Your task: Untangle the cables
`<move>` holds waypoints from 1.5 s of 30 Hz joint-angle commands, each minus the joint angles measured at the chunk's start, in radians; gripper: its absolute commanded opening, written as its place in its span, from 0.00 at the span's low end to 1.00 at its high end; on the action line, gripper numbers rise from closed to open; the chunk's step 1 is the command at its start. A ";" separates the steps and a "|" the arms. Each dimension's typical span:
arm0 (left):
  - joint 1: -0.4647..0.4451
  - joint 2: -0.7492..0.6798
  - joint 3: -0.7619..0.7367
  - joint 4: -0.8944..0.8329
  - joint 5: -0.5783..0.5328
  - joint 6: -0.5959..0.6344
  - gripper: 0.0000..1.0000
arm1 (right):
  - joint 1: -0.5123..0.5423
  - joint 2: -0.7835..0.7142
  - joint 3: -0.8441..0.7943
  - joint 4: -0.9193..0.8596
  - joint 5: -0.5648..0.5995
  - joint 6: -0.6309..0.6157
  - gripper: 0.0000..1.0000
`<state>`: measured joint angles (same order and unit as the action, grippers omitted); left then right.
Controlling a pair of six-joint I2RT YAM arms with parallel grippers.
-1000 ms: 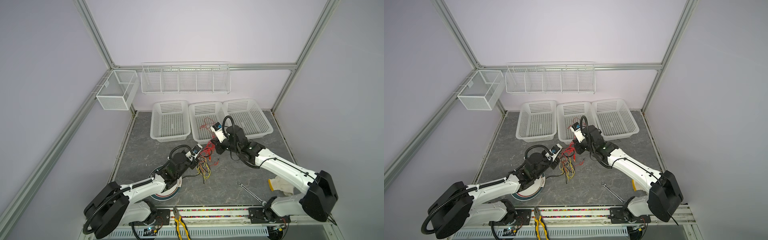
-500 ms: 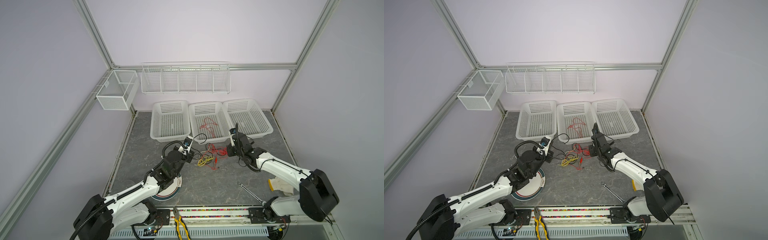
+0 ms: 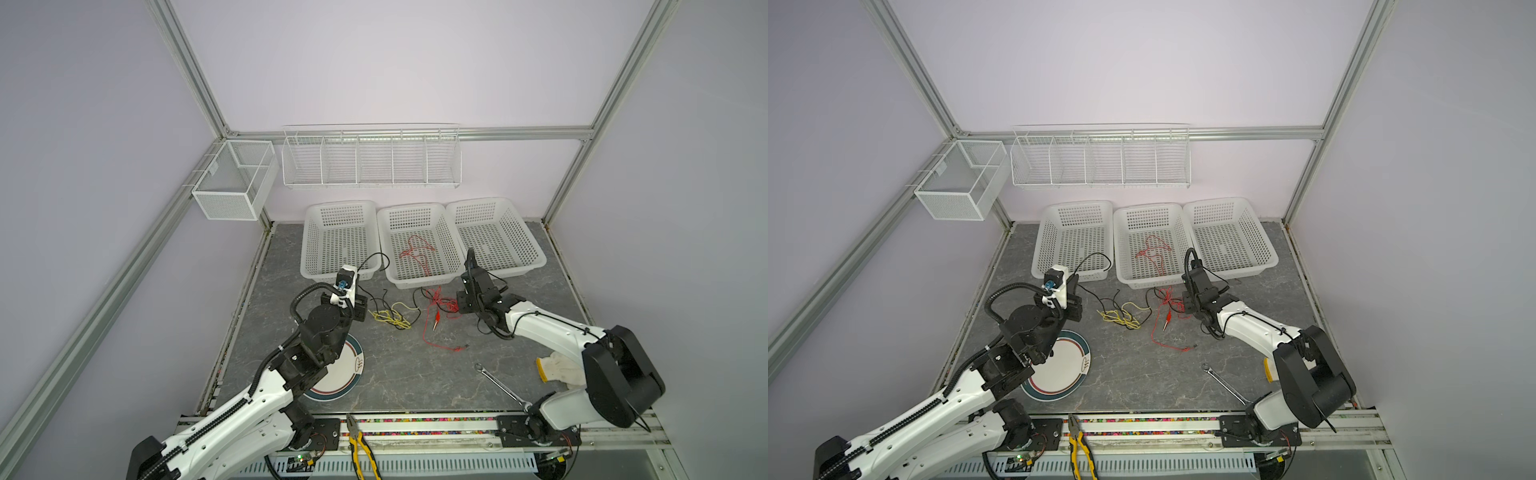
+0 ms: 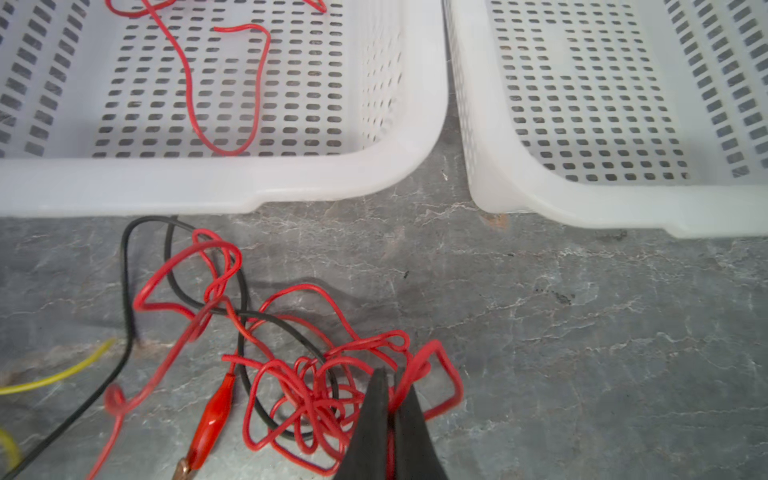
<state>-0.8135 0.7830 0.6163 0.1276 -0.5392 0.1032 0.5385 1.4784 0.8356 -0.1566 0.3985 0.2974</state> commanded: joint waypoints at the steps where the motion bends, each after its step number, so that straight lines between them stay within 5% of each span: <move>1: 0.007 -0.053 0.121 -0.145 -0.051 -0.057 0.00 | -0.017 0.011 -0.007 -0.006 0.048 0.023 0.07; 7: 0.007 -0.068 0.265 -0.288 -0.016 -0.082 0.00 | -0.026 0.023 -0.009 0.028 -0.010 0.005 0.07; 16: 0.007 0.000 0.266 -0.255 0.054 -0.112 0.00 | -0.025 0.016 0.011 0.098 -0.313 -0.085 0.08; 31: 0.007 0.127 0.250 -0.175 0.112 -0.167 0.00 | 0.104 -0.117 0.026 0.135 -0.628 -0.309 0.52; 45: 0.007 0.186 0.277 -0.144 0.182 -0.220 0.00 | 0.197 0.013 0.095 0.262 -0.790 -0.255 0.55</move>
<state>-0.8116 0.9638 0.8612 -0.0494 -0.3870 -0.0822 0.7204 1.4612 0.9039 0.0502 -0.3325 0.0307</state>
